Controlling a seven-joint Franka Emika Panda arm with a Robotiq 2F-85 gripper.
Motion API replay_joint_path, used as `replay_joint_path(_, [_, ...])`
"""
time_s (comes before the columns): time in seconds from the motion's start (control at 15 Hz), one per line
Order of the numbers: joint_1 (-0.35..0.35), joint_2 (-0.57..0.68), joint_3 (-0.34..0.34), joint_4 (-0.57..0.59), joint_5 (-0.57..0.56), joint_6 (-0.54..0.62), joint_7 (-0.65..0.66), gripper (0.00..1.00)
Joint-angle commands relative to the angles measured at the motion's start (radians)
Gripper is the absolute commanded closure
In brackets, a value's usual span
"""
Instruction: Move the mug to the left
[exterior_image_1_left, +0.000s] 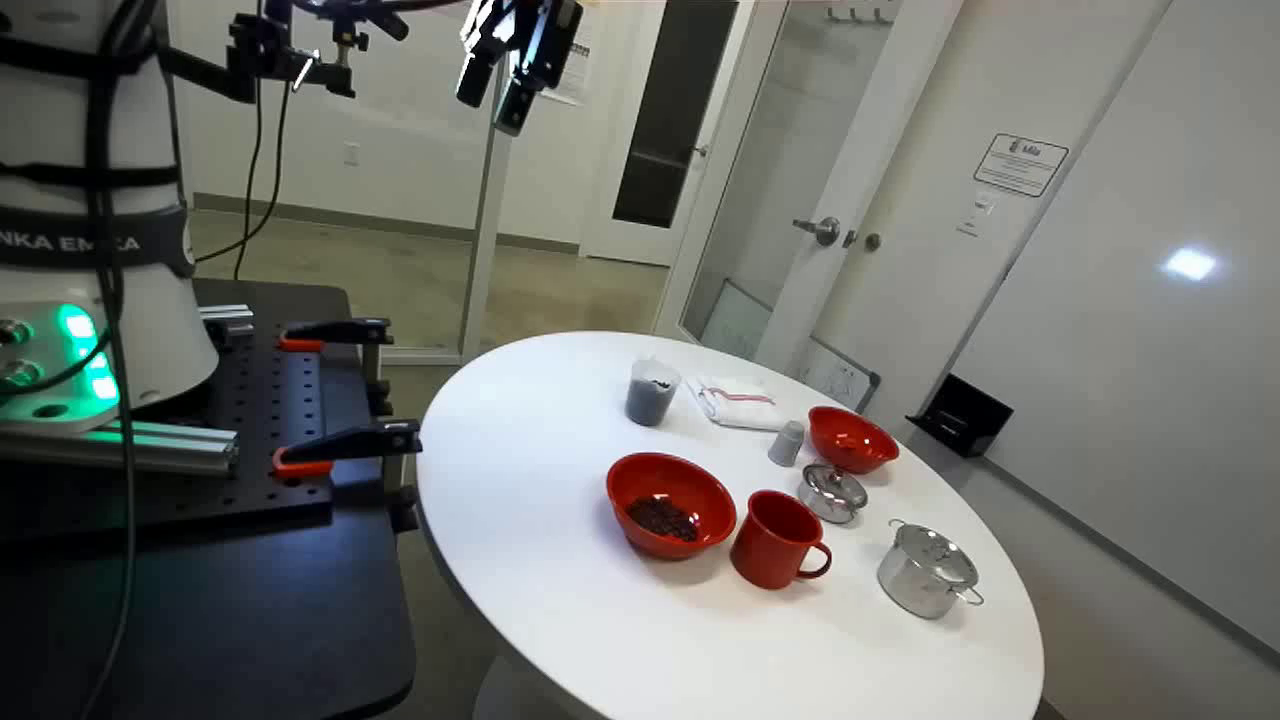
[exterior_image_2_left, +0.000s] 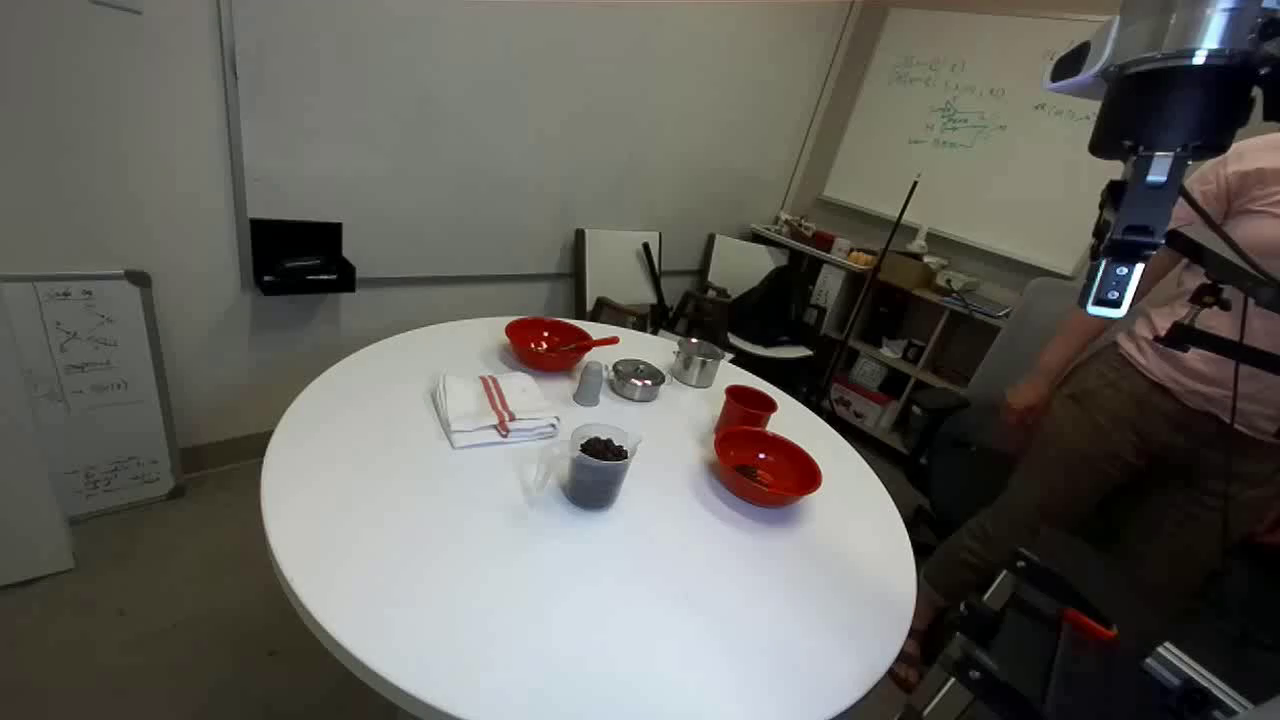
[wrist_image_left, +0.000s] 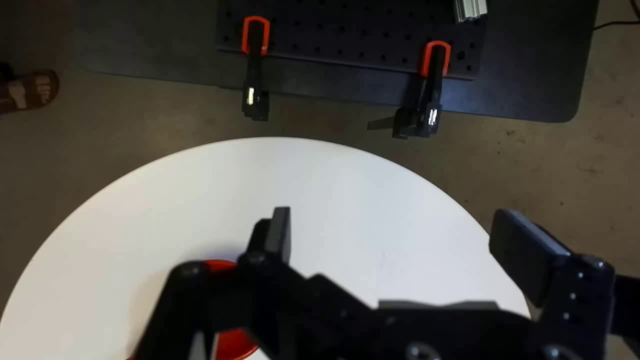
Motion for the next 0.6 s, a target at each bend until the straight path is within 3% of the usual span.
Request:
replay_joint_path(0.0, [0.0,0.0,0.001,0.001,0.001,-0.001,0.0,0.0])
replay_joint_path(0.47, [0.0,0.0,0.001,0.001,0.001,-0.001,0.0,0.0])
replay_joint_path(0.53, [0.002,0.062,0.005,0.036,0.0,0.0,0.009,0.0])
